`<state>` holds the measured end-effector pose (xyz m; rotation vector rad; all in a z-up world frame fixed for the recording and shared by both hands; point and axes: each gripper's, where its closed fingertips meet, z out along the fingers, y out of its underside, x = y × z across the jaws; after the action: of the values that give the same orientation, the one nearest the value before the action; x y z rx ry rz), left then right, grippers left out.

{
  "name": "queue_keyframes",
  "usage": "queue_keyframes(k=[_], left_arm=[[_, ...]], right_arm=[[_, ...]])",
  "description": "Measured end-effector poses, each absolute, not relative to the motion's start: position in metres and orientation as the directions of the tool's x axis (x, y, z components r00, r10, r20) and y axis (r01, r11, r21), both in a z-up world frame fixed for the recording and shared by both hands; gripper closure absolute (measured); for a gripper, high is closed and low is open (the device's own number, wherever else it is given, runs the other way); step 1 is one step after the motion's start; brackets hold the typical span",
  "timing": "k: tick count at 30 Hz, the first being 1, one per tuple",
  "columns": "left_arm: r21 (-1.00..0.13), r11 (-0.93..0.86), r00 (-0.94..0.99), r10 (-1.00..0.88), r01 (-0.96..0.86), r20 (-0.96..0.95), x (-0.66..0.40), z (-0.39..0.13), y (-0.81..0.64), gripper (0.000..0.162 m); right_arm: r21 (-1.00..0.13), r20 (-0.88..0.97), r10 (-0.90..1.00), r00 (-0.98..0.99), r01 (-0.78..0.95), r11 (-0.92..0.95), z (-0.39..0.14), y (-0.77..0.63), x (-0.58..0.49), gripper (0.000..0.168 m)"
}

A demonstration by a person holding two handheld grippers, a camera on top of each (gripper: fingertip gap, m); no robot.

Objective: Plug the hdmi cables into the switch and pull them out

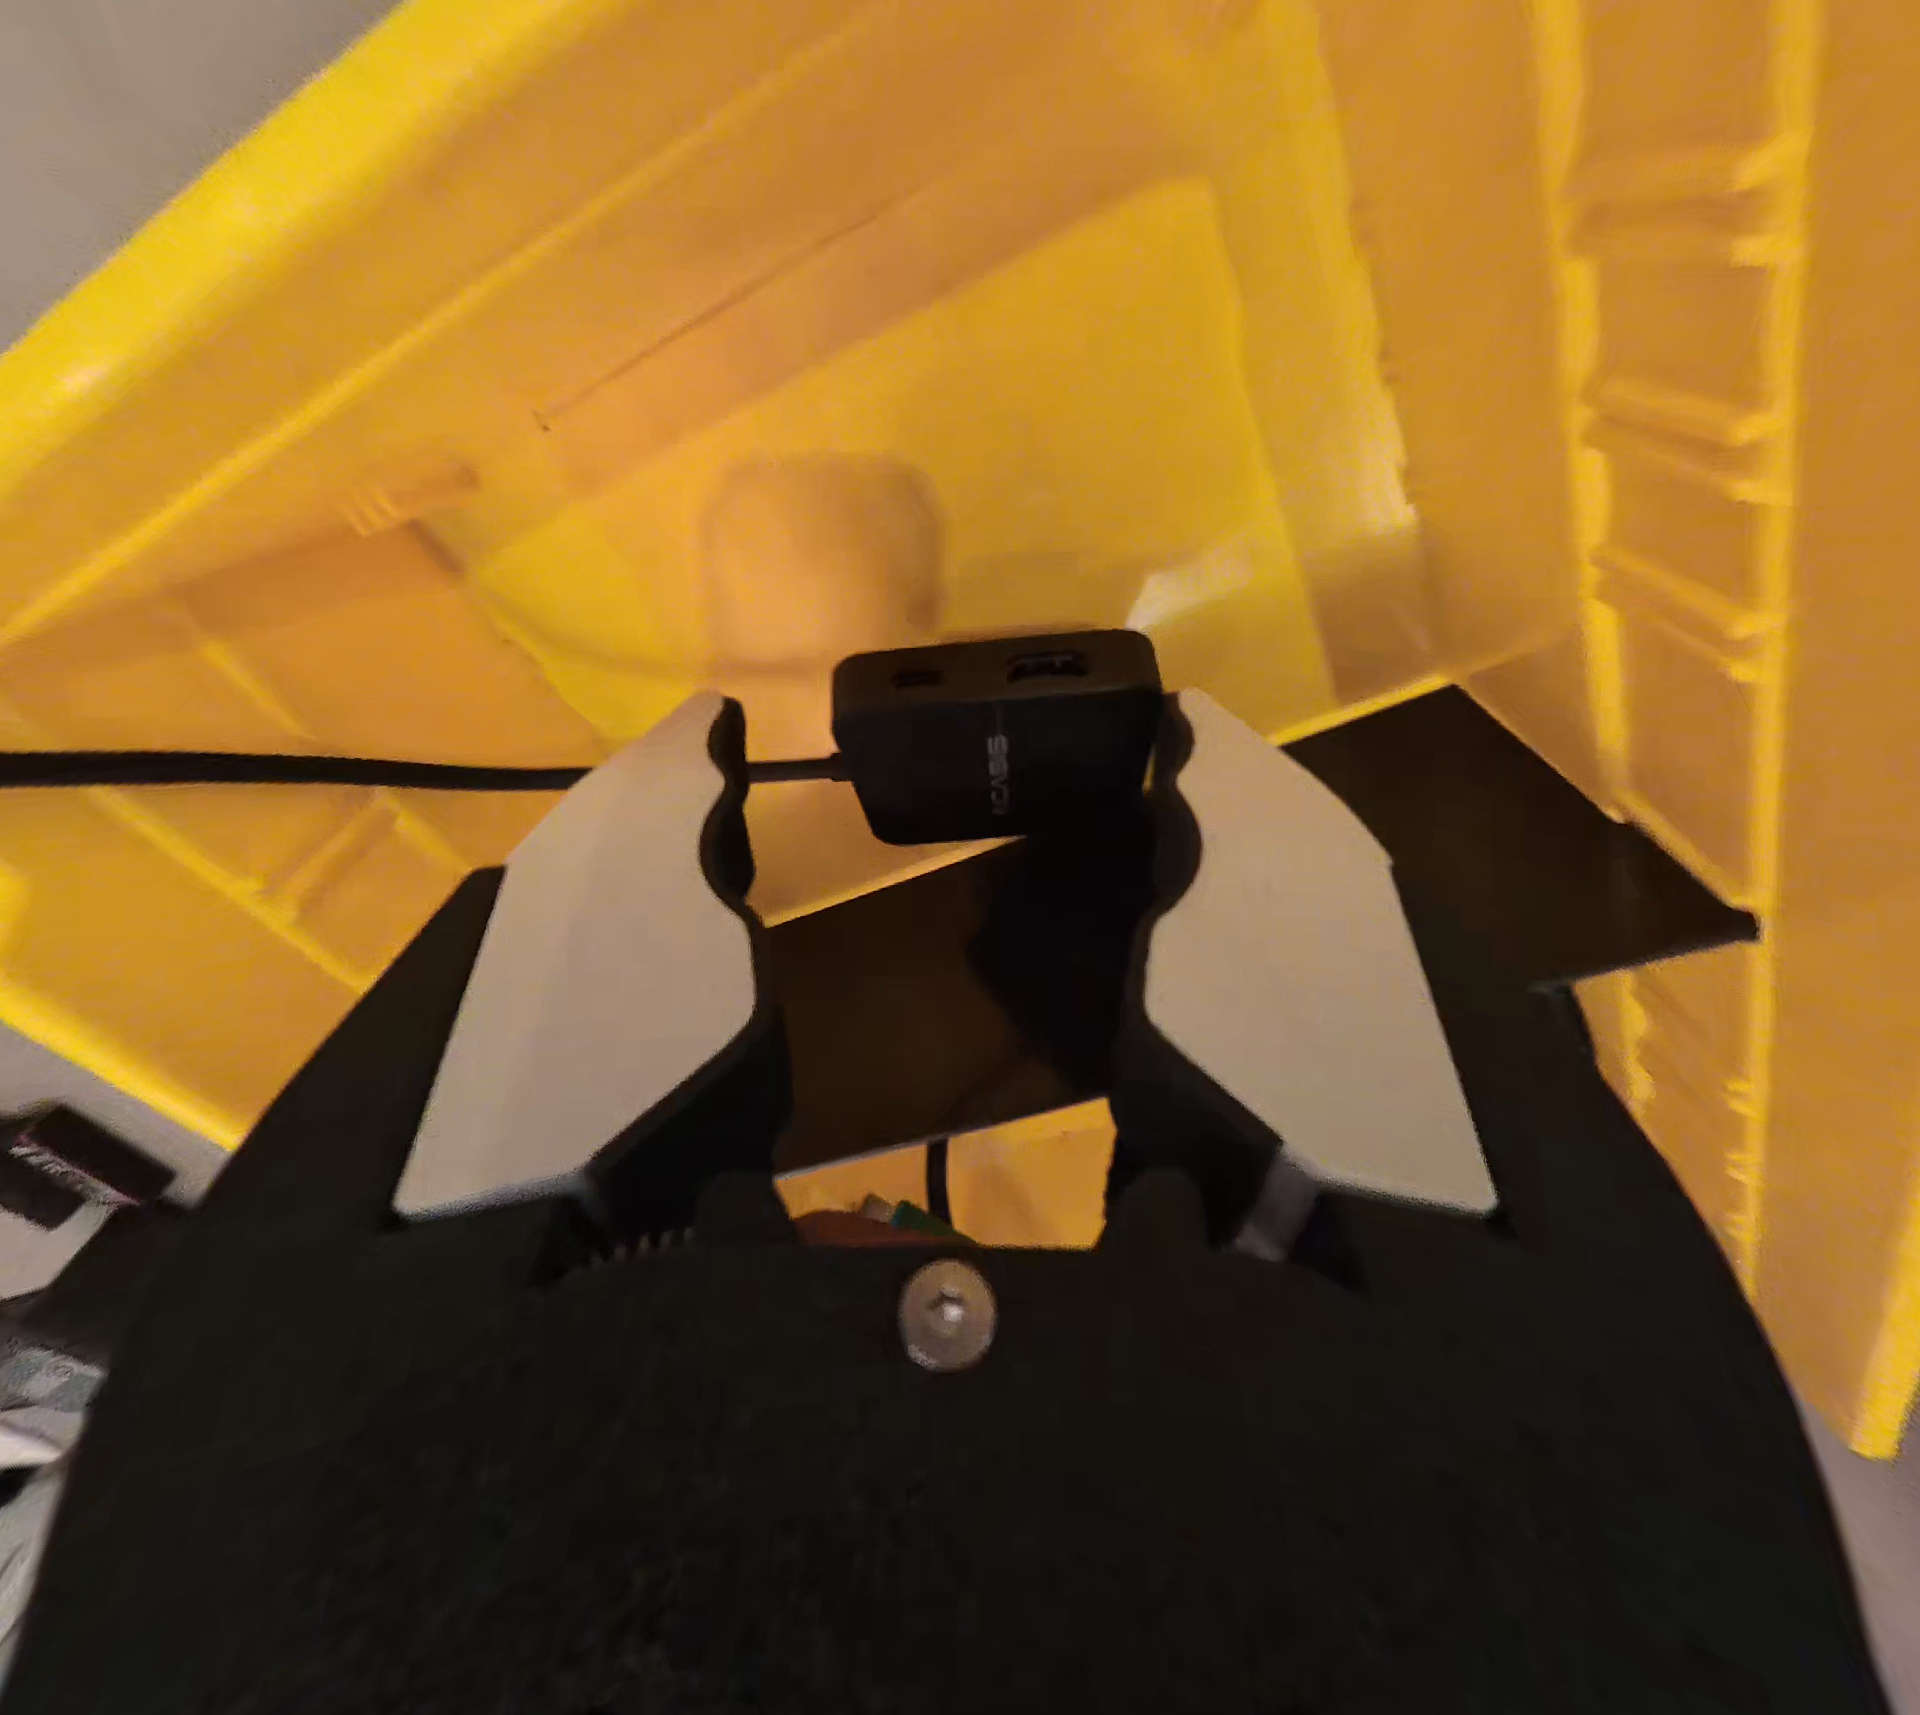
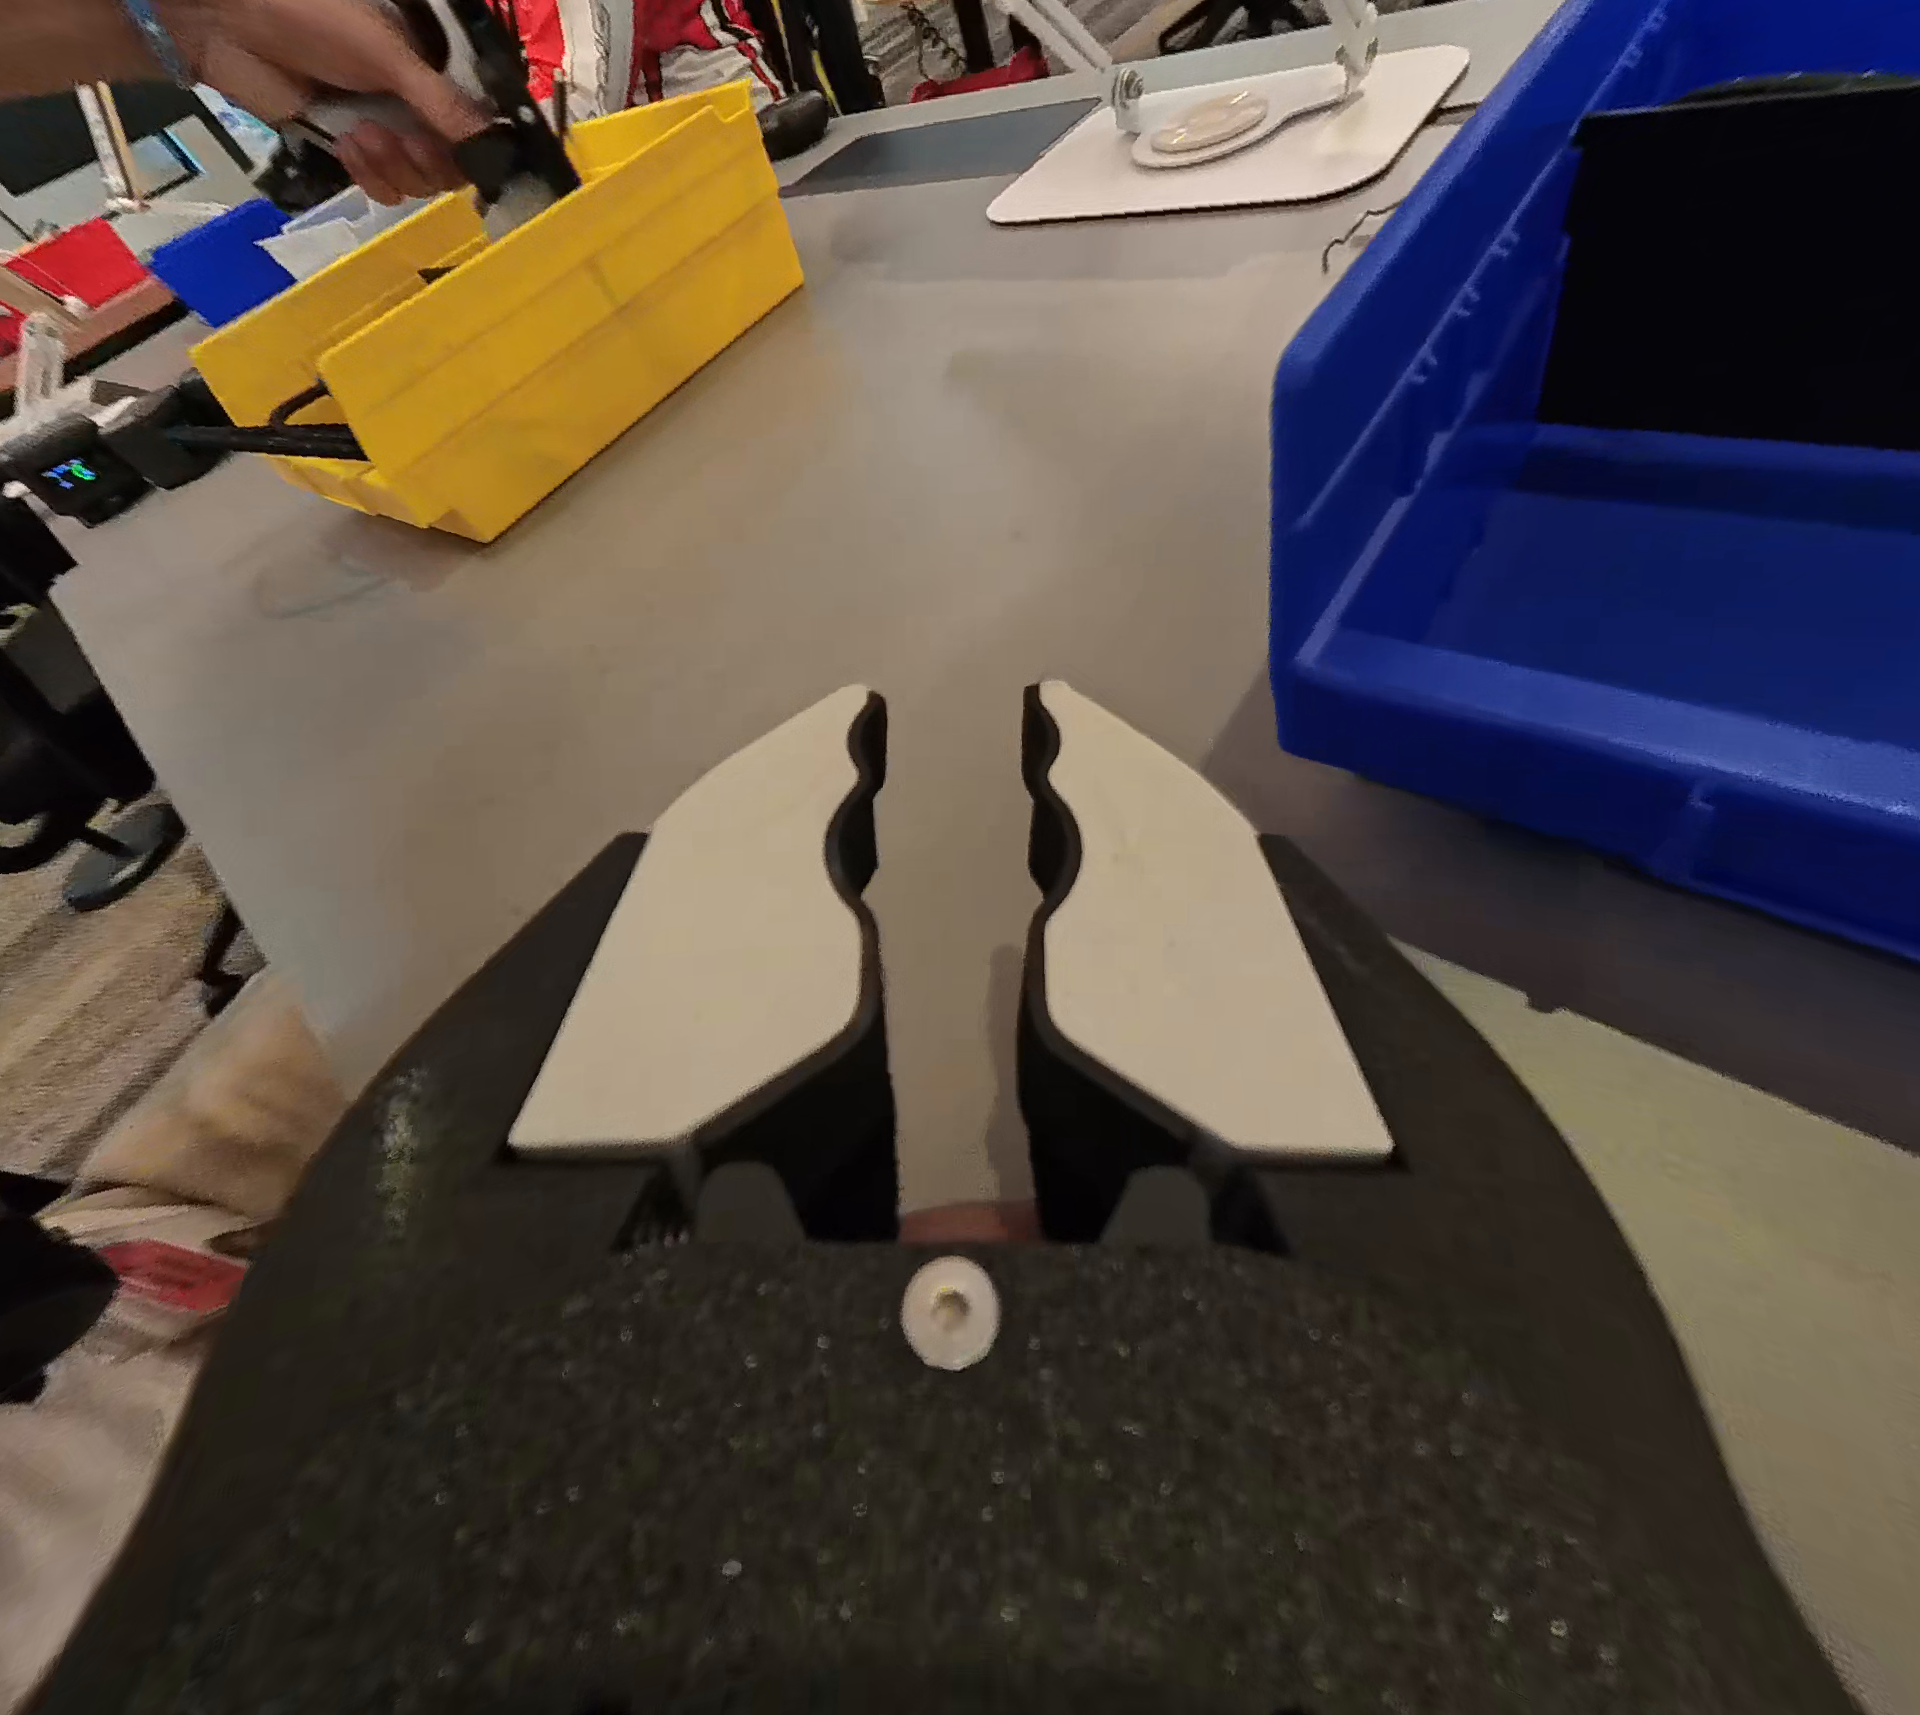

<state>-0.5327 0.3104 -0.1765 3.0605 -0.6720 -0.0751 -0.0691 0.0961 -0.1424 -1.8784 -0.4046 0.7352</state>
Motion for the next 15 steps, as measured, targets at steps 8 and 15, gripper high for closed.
queue_keyframes(k=[8, 15], left_arm=[[0.125, -0.895, 0.897, -0.437, -0.427, -0.066, -0.533, -0.193, 0.306, 0.099], [0.188, -0.894, 0.897, -0.43, -0.407, -0.099, -0.535, -0.202, 0.304, 0.086]], right_arm=[[-0.901, -0.325, 0.6, 0.731, -0.047, -0.431, -0.144, 0.093, -0.077, 0.143], [-0.909, -0.283, 0.622, 0.73, 0.003, -0.417, -0.146, 0.087, -0.082, 0.143]])
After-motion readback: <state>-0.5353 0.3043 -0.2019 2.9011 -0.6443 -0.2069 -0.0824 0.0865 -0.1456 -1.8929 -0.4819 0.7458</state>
